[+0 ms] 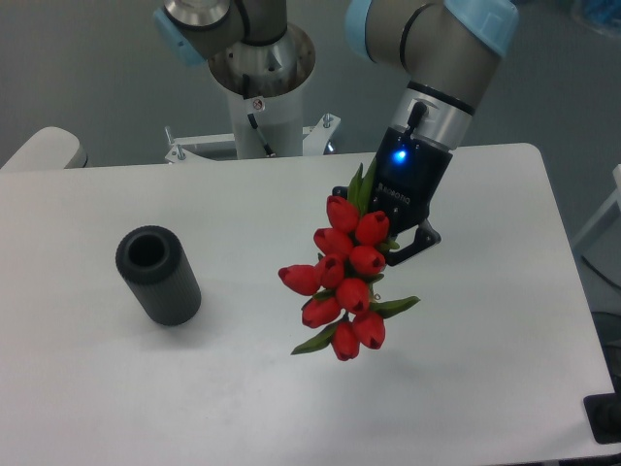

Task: Place the flowers on the table
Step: 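Hold the red tulip bunch in the gripper and begin moving it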

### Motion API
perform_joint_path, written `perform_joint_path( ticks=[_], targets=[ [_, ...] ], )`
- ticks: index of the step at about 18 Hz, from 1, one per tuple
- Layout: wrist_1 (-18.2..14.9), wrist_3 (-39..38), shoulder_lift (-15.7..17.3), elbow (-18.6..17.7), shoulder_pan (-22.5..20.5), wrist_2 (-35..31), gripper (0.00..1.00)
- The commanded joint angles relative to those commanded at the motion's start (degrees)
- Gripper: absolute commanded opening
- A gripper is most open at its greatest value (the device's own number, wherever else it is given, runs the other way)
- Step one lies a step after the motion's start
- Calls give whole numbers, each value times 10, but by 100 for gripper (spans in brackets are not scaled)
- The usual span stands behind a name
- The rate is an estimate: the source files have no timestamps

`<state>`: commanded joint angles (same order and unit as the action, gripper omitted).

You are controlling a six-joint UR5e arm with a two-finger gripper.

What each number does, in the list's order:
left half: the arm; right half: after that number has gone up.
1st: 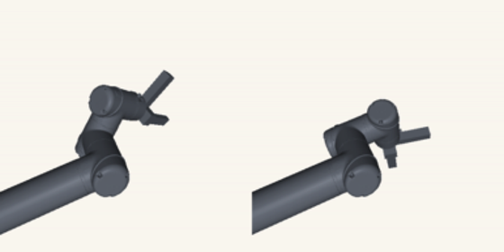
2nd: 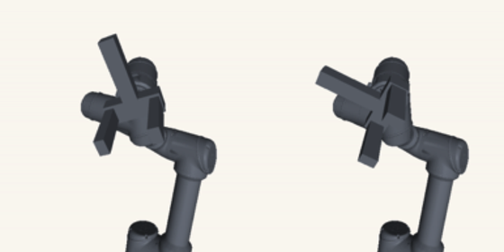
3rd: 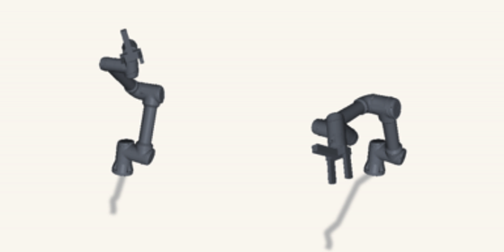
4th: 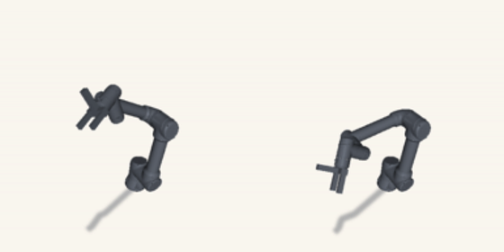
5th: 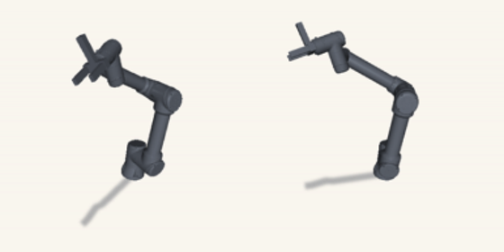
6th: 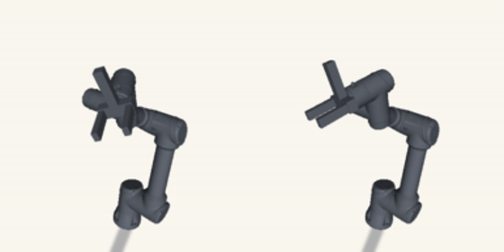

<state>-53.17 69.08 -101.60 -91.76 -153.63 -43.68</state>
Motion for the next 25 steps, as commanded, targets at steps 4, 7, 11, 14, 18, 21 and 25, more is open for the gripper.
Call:
perform_joint_path(
  ticks=[4, 7, 11, 14, 18, 21, 25],
  targets=[
    [2, 0, 1, -5, 8, -7, 20],
    [2, 0, 1, -4, 8, -7, 20],
    [2, 0, 1, -4, 7, -10, 20],
    [1, -1, 2, 0, 8, -11, 20],
    [1, 0, 3, -3, 12, -34, 20],
    [1, 0, 8, -4, 20, -51, 20],
    [1, 0, 11, -7, 31, -83, 20]
  ],
)
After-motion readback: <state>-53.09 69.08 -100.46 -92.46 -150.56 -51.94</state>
